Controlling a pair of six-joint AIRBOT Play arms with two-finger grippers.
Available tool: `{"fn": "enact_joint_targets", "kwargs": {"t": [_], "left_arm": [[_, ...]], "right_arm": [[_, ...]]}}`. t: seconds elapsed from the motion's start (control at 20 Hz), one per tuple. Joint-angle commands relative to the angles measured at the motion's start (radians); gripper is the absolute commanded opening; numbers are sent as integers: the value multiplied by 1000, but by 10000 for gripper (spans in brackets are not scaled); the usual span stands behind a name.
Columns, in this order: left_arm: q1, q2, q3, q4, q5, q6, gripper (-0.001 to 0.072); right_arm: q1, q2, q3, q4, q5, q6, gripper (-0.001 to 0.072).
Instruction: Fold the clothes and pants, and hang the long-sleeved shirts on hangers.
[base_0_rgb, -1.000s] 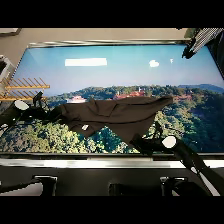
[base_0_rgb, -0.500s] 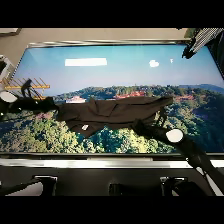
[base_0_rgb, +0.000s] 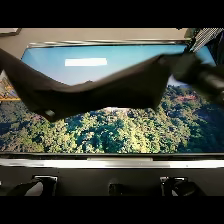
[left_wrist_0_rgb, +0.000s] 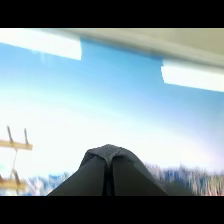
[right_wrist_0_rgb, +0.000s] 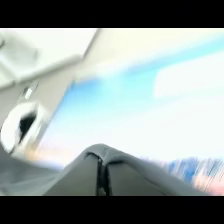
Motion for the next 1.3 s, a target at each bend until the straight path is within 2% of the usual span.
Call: {"fn": "enact_joint_targets", "kwargs": {"t": [0.0,0.15,0.25,0.45,0.65,0.85,0.95,1.0,1.1,1.25], "left_arm": [[1,158,133,167,-12,-185,12],[0,278,132,302,-43,-285,12],[0,315,132,349,-62,-285,13],[0,281,131,362,-92,-264,12],[-8,100,126,268,-121,-168,12],[-55,-202,89,257,-115,-135,12],[-72,-391,89,257,-94,-127,12],[-81,-476,89,256,-76,-127,12],[-100,-636,89,256,-26,-127,12],[-131,-819,92,231,48,-127,12]], "right_arm": [[0,51,321,-253,193,45,32],[0,66,481,-274,264,51,32],[0,66,507,-291,279,82,32],[0,1,507,-492,418,172,32],[0,-159,477,-607,534,111,32],[-6,-391,367,-593,489,153,32],[-92,-539,326,-454,415,196,32],[-156,-620,324,-314,377,189,32],[-270,-787,325,-37,290,114,33],[-330,-985,325,110,206,52,34]]}}
